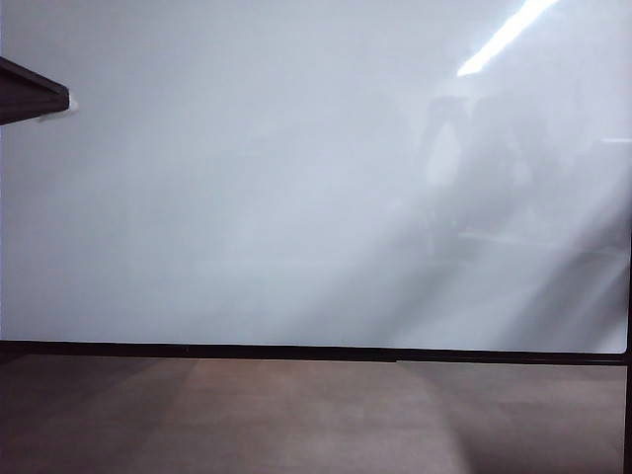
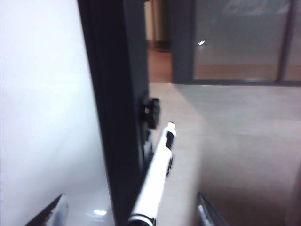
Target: Reach to the right to find the marker pen, pick it up, and write the number 17 on the whiteboard.
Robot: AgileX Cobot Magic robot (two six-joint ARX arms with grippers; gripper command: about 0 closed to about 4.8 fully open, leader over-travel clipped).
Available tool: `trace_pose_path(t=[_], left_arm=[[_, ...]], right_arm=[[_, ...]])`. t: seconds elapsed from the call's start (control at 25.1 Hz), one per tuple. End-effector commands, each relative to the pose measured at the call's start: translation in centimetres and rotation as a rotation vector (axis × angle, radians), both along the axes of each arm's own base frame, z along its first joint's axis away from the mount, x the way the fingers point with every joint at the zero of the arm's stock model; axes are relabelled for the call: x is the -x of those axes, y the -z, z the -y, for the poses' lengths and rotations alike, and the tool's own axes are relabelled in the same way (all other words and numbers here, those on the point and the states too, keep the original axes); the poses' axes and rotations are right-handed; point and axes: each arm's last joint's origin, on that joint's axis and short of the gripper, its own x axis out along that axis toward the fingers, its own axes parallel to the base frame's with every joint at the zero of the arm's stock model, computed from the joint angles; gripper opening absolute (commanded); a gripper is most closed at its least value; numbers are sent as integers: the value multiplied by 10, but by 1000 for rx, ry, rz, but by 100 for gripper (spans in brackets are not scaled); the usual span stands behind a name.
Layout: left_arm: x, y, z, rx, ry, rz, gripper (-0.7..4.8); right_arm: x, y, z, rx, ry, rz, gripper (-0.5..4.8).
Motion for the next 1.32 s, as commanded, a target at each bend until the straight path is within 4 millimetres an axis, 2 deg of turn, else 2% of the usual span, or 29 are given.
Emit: trace_pose_path(t=[0.04,0.2,0.48,0.88,1.2,1.32], left_arm=[[0,-1,0,8,2,8,-5],[0,-1,0,8,2,9,-5],[0,-1,0,8,2,9,-5],[0,-1,0,8,2,9,-5],[0,-1,0,8,2,9,-5],[0,-1,0,8,2,9,-5]], right_arm=[[-4,9,-3,34,33,32,338],[-13,20,-7,31,45,35,337],[-32,20,-10,27,49,35,337],[-35,29,-8,5,68,-3,323],[-35,29,-8,-1,67,-3,323],[-35,28,-8,2,68,4,301]])
